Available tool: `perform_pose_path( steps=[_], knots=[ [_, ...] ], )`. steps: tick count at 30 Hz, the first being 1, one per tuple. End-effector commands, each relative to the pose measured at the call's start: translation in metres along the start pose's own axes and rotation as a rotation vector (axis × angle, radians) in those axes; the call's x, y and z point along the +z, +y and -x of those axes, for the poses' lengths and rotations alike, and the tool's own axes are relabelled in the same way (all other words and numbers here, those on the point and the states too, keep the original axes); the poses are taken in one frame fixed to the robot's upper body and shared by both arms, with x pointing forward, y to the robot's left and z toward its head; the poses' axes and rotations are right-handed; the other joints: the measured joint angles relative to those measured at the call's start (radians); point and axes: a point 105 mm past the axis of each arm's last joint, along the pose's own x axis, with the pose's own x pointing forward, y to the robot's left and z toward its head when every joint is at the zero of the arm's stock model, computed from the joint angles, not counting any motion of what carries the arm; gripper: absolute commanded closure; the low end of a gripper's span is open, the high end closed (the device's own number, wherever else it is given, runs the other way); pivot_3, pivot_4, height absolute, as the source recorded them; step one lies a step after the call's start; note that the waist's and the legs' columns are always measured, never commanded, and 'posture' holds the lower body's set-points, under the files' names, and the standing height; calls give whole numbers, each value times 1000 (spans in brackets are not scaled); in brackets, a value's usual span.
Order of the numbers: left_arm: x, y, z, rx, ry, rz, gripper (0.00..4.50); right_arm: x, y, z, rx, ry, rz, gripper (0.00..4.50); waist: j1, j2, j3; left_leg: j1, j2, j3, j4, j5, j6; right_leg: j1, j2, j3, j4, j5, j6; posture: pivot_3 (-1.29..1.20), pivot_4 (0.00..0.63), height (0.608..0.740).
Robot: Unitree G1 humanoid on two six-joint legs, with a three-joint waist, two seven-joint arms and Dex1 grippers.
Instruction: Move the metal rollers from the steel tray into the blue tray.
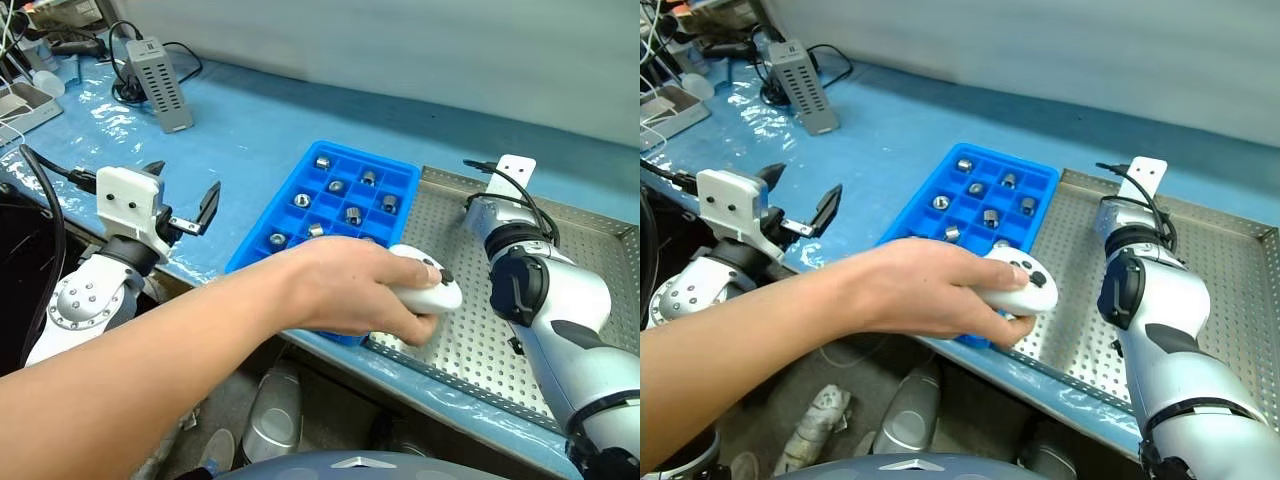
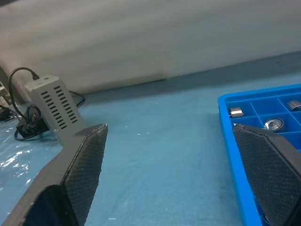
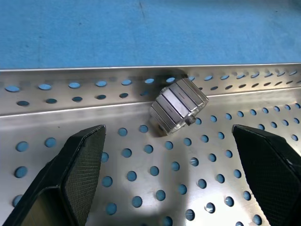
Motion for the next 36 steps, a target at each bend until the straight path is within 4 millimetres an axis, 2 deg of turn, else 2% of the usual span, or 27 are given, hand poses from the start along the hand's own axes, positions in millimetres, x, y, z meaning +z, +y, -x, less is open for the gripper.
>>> perform_pose_path(
  steps=[1,8,13,16,20,28,33,36],
  knots=[
    [14,-5,4,-6,-44,-18,0,9,-17,-4,-61,-25,5,41,2,0,0,0,0,0,0,0,0,0,0,0,0,0,0,835,150,740],
    [11,-13,5,-27,-29,-2,0,1,-22,-7,-65,-4,-15,41,11,0,0,0,0,0,0,0,0,0,0,0,0,-2,3,843,150,740],
    [10,-18,3,-42,-24,-2,0,0,-4,-6,83,22,-183,41,24,0,0,1,0,0,0,0,0,0,0,1,1,-2,4,849,150,740],
    [9,-18,5,-42,-17,-1,0,-1,1,-5,118,29,-225,41,28,0,0,1,0,0,0,0,0,0,0,0,0,-2,4,852,150,740],
    [8,-19,8,-37,-8,1,0,-4,2,-5,116,29,-209,41,36,0,0,1,0,0,0,0,0,0,0,0,0,0,1,861,150,740],
    [10,-20,10,-33,-5,1,0,-13,-8,-8,42,25,-142,41,59,0,0,2,0,0,0,0,0,1,0,0,0,-3,5,885,150,740],
    [11,-15,17,1,4,-8,0,-16,0,-7,84,26,-156,41,63,0,0,3,0,-1,-1,0,0,2,0,1,0,-3,6,926,150,740],
    [10,-16,21,14,10,-7,0,-21,11,-4,134,39,-181,41,65,0,0,5,0,-1,-1,0,0,3,0,1,0,-3,6,941,150,740]
  ],
)
